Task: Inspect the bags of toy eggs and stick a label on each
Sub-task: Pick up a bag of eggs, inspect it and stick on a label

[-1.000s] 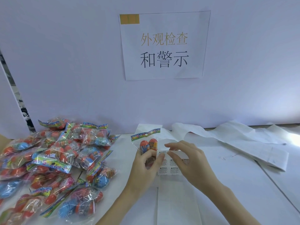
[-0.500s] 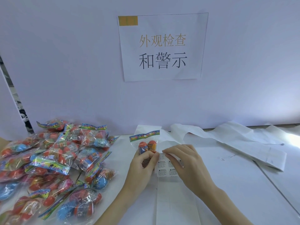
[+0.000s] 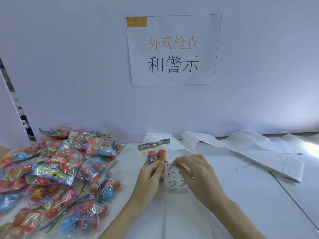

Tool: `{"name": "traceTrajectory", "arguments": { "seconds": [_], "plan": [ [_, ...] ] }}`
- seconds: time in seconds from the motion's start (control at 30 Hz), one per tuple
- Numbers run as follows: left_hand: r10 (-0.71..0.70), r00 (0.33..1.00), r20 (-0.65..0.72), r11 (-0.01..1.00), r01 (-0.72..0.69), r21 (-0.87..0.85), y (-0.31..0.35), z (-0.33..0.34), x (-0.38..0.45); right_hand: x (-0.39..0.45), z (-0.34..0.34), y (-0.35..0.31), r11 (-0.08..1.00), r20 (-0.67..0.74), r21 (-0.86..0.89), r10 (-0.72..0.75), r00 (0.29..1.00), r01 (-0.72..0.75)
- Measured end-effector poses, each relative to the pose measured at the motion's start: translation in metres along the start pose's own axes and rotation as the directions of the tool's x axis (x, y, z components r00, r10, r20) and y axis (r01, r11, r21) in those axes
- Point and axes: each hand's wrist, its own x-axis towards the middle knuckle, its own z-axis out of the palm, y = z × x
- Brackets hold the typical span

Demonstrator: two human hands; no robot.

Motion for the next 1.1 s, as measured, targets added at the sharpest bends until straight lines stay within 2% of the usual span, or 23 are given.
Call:
{"name": "traceTrajectory", "arguments": {
  "seconds": [0.2, 0.4, 0.5, 0.63, 0.73, 0.8, 0.87, 1.0, 1.1],
  "plan": [
    [-0.013, 1.0, -0.002, 1.0, 0.013, -0.009, 0.001, -0.001, 0.0, -0.002, 0.0, -0.002, 0.998, 0.097, 0.029, 0.055, 0.994, -0.058],
    [-0.073, 0.997, 0.037, 0.992, 0.076, -0.098, 0.002, -0.004, 0.0, -0.003, -0.003, -0.007, 0.985, 0.195, 0.09, 0.125, 0.973, -0.144],
    [-0.097, 0.995, 0.037, 0.988, 0.101, -0.119, 0.001, -0.004, 0.001, -0.003, -0.005, -0.009, 0.988, 0.228, 0.094, 0.098, 0.969, -0.123],
    [-0.113, 0.993, -0.012, 0.989, 0.112, -0.099, -0.002, -0.004, 0.003, 0.0, -0.009, -0.017, 0.995, 0.179, 0.09, 0.02, 0.984, -0.037],
    [-0.098, 0.995, -0.029, 0.987, 0.093, -0.135, -0.003, -0.004, 0.004, 0.004, -0.012, -0.024, 0.977, 0.022, 0.201, 0.062, 0.998, -0.065],
    [-0.071, 0.996, -0.062, 0.98, 0.058, -0.191, -0.003, -0.005, 0.005, 0.007, -0.016, -0.029, 0.935, -0.086, 0.327, 0.176, 0.981, -0.139],
    [-0.005, 0.993, -0.114, 0.97, -0.023, -0.244, -0.002, -0.006, 0.006, 0.012, -0.019, -0.031, 0.845, -0.111, 0.476, 0.335, 0.936, -0.246],
    [0.155, 0.978, -0.136, 0.953, -0.185, -0.242, 0.003, -0.011, 0.007, 0.019, -0.025, -0.023, 0.605, 0.021, 0.656, 0.583, 0.812, -0.451],
    [0.184, 0.978, -0.098, 0.95, -0.203, -0.238, 0.002, -0.011, 0.007, 0.022, -0.026, -0.02, 0.505, 0.131, 0.692, 0.615, 0.777, -0.516]
  ]
}}
